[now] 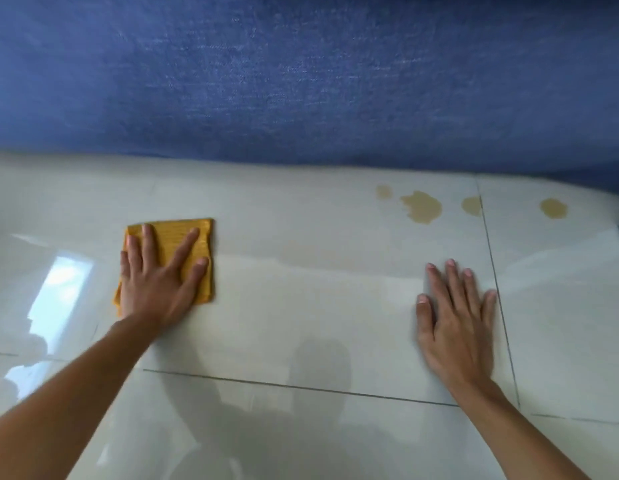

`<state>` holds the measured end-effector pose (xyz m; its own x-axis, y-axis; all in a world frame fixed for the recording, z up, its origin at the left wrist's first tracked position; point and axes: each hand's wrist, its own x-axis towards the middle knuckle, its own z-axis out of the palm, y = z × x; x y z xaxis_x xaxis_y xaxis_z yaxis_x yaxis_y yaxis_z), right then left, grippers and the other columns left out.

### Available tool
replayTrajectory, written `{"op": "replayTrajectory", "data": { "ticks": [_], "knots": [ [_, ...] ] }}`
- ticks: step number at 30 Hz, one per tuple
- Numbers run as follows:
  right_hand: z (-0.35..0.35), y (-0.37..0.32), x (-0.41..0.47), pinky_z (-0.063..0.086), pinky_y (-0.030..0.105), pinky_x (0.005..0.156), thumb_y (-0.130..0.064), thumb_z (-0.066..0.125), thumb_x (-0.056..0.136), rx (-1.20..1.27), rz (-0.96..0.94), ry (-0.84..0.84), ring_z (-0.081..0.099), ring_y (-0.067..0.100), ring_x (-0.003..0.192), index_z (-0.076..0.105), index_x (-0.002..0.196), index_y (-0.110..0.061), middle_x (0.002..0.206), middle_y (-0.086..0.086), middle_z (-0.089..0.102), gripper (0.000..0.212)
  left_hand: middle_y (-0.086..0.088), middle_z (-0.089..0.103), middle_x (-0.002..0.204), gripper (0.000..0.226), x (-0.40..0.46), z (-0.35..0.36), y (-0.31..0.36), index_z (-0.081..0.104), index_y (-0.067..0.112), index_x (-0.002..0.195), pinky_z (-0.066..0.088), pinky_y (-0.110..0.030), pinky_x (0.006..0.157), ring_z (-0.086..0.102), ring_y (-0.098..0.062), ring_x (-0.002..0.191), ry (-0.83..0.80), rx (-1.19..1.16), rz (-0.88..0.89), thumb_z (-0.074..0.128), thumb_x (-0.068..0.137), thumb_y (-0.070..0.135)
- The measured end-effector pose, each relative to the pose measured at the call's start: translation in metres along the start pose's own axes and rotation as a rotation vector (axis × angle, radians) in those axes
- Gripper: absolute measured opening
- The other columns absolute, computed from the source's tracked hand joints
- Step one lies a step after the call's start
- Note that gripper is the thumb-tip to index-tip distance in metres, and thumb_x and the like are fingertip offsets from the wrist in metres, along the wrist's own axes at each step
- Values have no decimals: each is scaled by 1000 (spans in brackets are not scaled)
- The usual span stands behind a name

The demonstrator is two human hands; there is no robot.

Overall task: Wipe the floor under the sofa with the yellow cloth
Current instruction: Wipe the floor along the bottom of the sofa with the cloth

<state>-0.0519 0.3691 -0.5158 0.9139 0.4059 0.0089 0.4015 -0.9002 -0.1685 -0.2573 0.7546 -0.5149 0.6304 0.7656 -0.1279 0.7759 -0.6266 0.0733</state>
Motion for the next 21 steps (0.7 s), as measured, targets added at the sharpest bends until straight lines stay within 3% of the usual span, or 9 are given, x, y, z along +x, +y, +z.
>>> {"op": "replayTrajectory", "data": {
  "ticks": [6, 10, 14, 18, 21],
  "knots": [
    [10, 4, 1, 9, 59, 122, -43, 26, 98, -2, -3, 27, 20, 26, 152, 33, 153, -26, 164, 4, 27, 58, -21, -6, 165, 67, 98, 1, 114, 7, 56, 151, -5, -56, 121, -8, -46, 150, 23, -5, 8, 10, 87, 77],
    [4, 0, 0, 8, 59, 123, -37, 32, 96, 130, -20, 89, 24, 26, 151, 44, 148, -20, 160, 7, 34, 55, -27, 5, 163, 66, 88, 8, 253, 16, 50, 152, -5, -59, 119, -6, -47, 149, -36, 29, 222, 12, 89, 71],
    [-9, 10, -2, 12, 56, 123, -21, 37, 95, 454, 49, 227, 27, 28, 150, 53, 141, -10, 157, 12, 39, 50, -25, -1, 164, 63, 9, 19, 342, 21, 51, 152, -6, -60, 119, -7, -49, 149, -94, -64, 494, 23, 91, 68],
    [-20, 33, -9, 12, 54, 123, -29, 33, 95, 336, 131, 234, 29, 32, 149, 51, 142, -11, 157, 14, 38, 54, -23, 3, 165, 61, -79, 33, 327, 26, 51, 150, 3, -59, 120, -3, -47, 150, -76, -98, 651, 31, 91, 68],
    [-22, 37, -16, 16, 58, 121, -34, 29, 95, 224, 99, 173, 33, 34, 147, 52, 142, -12, 156, 14, 41, 57, -20, 5, 165, 61, -115, 33, 263, 26, 54, 149, 8, -56, 121, -1, -44, 151, -55, -105, 618, 33, 91, 70]
  ]
}}
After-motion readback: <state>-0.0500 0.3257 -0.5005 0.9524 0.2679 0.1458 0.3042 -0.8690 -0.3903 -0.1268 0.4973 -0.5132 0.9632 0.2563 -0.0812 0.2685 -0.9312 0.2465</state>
